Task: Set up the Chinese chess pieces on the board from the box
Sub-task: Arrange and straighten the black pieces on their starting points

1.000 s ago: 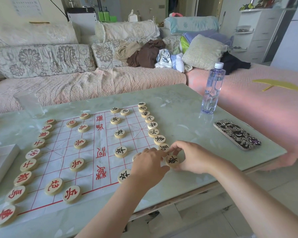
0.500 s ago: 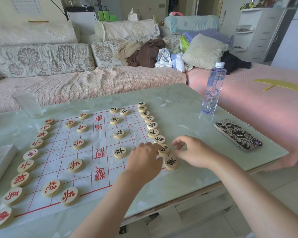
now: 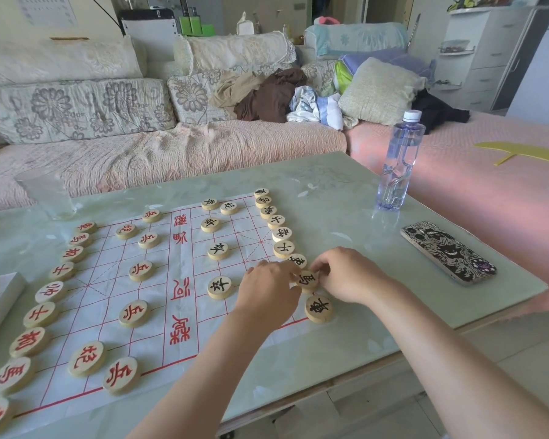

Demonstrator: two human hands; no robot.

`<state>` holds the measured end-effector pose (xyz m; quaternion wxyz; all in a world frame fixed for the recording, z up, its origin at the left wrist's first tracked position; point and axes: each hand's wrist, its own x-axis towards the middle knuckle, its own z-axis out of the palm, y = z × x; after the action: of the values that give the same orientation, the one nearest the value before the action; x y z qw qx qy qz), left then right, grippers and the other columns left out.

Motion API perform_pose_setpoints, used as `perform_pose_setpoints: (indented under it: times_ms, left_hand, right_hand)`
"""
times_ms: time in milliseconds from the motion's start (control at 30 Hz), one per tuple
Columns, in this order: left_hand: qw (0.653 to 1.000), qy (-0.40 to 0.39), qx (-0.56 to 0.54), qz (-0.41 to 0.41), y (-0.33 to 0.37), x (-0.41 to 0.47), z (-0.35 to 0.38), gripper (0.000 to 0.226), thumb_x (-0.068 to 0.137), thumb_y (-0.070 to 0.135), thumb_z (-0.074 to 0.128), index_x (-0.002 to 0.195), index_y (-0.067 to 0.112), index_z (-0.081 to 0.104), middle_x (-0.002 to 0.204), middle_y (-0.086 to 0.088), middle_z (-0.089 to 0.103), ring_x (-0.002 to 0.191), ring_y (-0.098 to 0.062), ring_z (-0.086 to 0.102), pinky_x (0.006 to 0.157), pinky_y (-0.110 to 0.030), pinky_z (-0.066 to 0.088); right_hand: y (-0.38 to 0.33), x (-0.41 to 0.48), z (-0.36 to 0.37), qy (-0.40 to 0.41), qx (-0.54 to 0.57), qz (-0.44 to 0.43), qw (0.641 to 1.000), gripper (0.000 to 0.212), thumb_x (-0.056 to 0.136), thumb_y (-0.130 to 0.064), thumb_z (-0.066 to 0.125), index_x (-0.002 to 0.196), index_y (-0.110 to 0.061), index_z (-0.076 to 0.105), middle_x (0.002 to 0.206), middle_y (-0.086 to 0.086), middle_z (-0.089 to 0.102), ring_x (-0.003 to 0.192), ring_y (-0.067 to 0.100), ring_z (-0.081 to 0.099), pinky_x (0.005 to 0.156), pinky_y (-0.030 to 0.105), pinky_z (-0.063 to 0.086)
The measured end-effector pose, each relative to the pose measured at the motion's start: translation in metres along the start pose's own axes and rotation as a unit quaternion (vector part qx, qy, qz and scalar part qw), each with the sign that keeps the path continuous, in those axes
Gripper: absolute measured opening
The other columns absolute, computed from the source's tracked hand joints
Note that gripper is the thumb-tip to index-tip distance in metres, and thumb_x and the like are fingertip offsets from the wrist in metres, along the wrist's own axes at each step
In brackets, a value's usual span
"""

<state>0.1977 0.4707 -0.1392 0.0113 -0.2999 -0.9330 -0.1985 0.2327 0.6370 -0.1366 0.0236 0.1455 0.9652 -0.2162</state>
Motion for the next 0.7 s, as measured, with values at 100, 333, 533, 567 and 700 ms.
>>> perform_pose_setpoints:
  times_ms: [100, 333, 533, 567, 700]
  left_hand:
    - [1.000, 0.006, 0.002, 0.003, -0.0059, -0.0017, 0.0003, 0.037, 0.090, 0.028, 0.056, 0.126, 0.033, 0.056, 0.118, 0.016, 0.065, 0.115, -0.015, 0.048, 0.095, -0.030, 0.038]
    - [1.000, -0.005, 0.002, -0.006, -0.0049, -0.0018, 0.0039, 0.035, 0.090, 0.030, 0.053, 0.125, 0.035, 0.056, 0.115, 0.014, 0.066, 0.114, -0.017, 0.050, 0.095, -0.031, 0.036]
    - [1.000, -0.002, 0.009, -0.016, -0.0068, 0.0013, 0.0012, 0.036, 0.093, 0.032, 0.051, 0.128, 0.034, 0.052, 0.119, 0.014, 0.063, 0.117, -0.017, 0.048, 0.098, -0.033, 0.034]
    - [1.000, 0.002, 0.020, -0.019, -0.0080, 0.0007, 0.0015, 0.035, 0.093, 0.032, 0.050, 0.127, 0.033, 0.053, 0.117, 0.014, 0.064, 0.117, -0.016, 0.048, 0.098, -0.033, 0.034]
    - [1.000, -0.011, 0.003, -0.022, -0.0068, -0.0003, 0.0024, 0.031, 0.092, 0.030, 0.049, 0.123, 0.035, 0.055, 0.109, 0.015, 0.069, 0.113, -0.015, 0.052, 0.096, -0.031, 0.032]
  right_hand:
    - [0.0050, -0.0019, -0.0039, -0.012, 0.013, 0.005, 1.000, 0.022, 0.082, -0.033, 0.068, 0.103, -0.038, 0.068, 0.107, -0.012, 0.064, 0.101, 0.017, 0.062, 0.085, 0.030, 0.051]
    - [0.0041, -0.0009, 0.0027, -0.003, 0.037, -0.035, 0.999, 0.027, 0.088, -0.022, 0.058, 0.105, -0.039, 0.072, 0.103, -0.011, 0.069, 0.095, 0.018, 0.064, 0.085, 0.034, 0.053]
    - [0.0083, -0.0019, -0.0039, 0.010, 0.040, -0.020, 0.999, 0.028, 0.088, -0.024, 0.058, 0.110, -0.038, 0.067, 0.103, -0.016, 0.066, 0.099, 0.014, 0.062, 0.087, 0.032, 0.051]
    - [0.0080, -0.0019, -0.0027, 0.009, 0.041, -0.023, 0.999, 0.031, 0.089, -0.023, 0.056, 0.114, -0.039, 0.066, 0.105, -0.016, 0.066, 0.099, 0.014, 0.061, 0.087, 0.032, 0.051]
    - [0.0056, 0.0008, 0.0038, -0.002, 0.034, -0.040, 0.999, 0.026, 0.088, -0.026, 0.059, 0.105, -0.043, 0.070, 0.104, -0.015, 0.068, 0.095, 0.016, 0.063, 0.083, 0.033, 0.052]
